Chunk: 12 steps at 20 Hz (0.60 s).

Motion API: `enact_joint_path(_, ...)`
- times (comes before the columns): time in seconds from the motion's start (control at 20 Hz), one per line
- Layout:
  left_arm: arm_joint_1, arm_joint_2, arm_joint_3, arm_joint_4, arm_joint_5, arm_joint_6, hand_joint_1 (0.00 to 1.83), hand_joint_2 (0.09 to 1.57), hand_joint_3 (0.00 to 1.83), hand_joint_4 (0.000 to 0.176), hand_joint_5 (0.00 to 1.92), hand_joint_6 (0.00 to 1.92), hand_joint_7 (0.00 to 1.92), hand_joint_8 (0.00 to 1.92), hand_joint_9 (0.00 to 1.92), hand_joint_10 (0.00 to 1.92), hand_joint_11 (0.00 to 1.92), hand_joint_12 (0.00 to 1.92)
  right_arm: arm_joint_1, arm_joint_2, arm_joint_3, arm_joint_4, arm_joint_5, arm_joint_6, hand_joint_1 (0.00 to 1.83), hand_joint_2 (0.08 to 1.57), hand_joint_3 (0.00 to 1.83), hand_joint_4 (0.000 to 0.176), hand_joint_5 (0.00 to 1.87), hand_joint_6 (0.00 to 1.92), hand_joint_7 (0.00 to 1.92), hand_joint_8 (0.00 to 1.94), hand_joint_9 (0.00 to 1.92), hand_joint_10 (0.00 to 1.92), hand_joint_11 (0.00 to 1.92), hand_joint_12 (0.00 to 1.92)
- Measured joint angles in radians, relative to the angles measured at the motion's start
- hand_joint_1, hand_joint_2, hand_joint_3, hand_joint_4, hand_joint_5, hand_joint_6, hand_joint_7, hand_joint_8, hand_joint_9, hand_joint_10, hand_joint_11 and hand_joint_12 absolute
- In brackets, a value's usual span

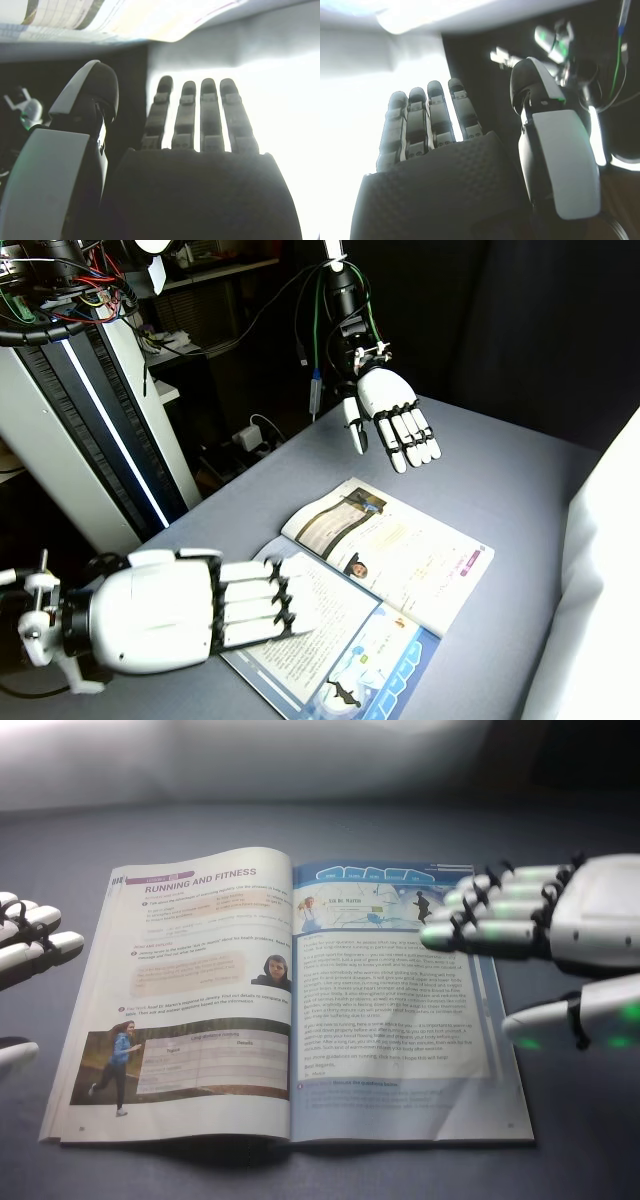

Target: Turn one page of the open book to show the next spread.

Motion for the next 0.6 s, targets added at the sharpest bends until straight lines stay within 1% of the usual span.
enact_joint_path(0.05,0.0,0.0,0.0,-0.001,-0.002,0.0,0.27,1.46,0.0,0.024,0.11,0.0,0.0,0.0,0.0,0.0,0.0,0.0,-0.01,-0.002,0.0,-0.026,-0.011,0.026,0.0,1.35,0.01,0.0,0.01,0.0,0.0,0.0,0.0,0.0,0.0,0.0)
enact_joint_path(0.15,0.0,0.0,0.0,-0.006,-0.001,0.0,0.31,1.45,0.0,0.033,0.11,0.0,0.0,0.0,0.0,0.0,0.0,0.0,-0.047,-0.013,0.0,-0.051,-0.03,0.064,0.0,1.36,0.02,0.0,0.0,0.0,0.0,0.0,0.0,0.0,0.0,0.0)
enact_joint_path(0.2,0.0,0.0,0.0,-0.008,-0.001,0.0,0.32,1.46,0.0,0.045,0.09,0.0,0.0,0.0,0.0,0.0,0.0,0.0,-0.069,-0.019,0.0,-0.056,-0.039,0.075,0.0,1.36,0.02,0.0,0.0,0.0,0.0,0.0,0.0,0.0,0.0,0.0)
enact_joint_path(0.25,0.0,0.0,0.0,-0.009,0.001,0.0,0.34,1.46,0.0,0.044,0.09,0.0,0.0,0.0,0.0,0.0,0.0,0.0,-0.088,-0.023,0.001,-0.059,-0.045,0.082,0.0,1.36,0.01,0.0,0.01,0.0,0.0,0.0,0.0,0.0,0.0,0.0)
enact_joint_path(0.3,0.001,0.0,0.0,-0.01,0.001,0.0,0.38,1.45,0.0,0.036,0.1,0.0,0.0,0.0,0.0,0.0,0.0,0.0,-0.096,-0.023,0.002,-0.058,-0.048,0.084,0.0,1.35,0.01,0.0,0.0,0.0,0.0,0.0,0.0,0.0,0.0,0.0)
enact_joint_path(0.35,0.002,0.0,0.0,-0.009,0.002,0.0,0.39,1.45,0.0,0.038,0.1,0.0,0.0,0.0,0.0,0.0,0.0,0.0,-0.109,-0.023,0.006,-0.055,-0.056,0.089,0.0,1.35,0.01,0.0,0.01,0.0,0.0,0.0,0.0,0.0,0.0,0.0)
enact_joint_path(0.45,0.002,0.0,0.0,-0.011,0.006,0.0,0.32,1.46,0.0,0.035,0.09,0.0,0.0,0.0,0.0,0.0,0.0,0.0,-0.121,-0.03,0.017,-0.087,-0.068,0.13,0.0,1.34,0.01,0.0,0.04,0.02,0.0,0.0,0.0,0.0,0.0,0.0)
enact_joint_path(0.55,0.002,0.0,-0.001,-0.011,0.006,0.0,0.31,1.46,0.0,0.034,0.09,0.0,0.0,0.0,0.0,0.0,0.0,0.0,-0.129,-0.045,0.026,-0.126,-0.077,0.17,0.0,1.34,0.0,0.0,0.03,0.01,0.0,0.0,0.0,0.0,0.0,0.0)
enact_joint_path(0.6,0.002,0.0,-0.001,-0.011,0.007,0.0,0.32,1.47,0.01,0.028,0.09,0.0,0.0,0.0,0.0,0.0,0.0,0.0,-0.128,-0.048,0.03,-0.136,-0.074,0.183,0.0,1.32,0.0,0.0,0.01,0.0,0.0,0.0,0.0,0.0,0.0,0.0)
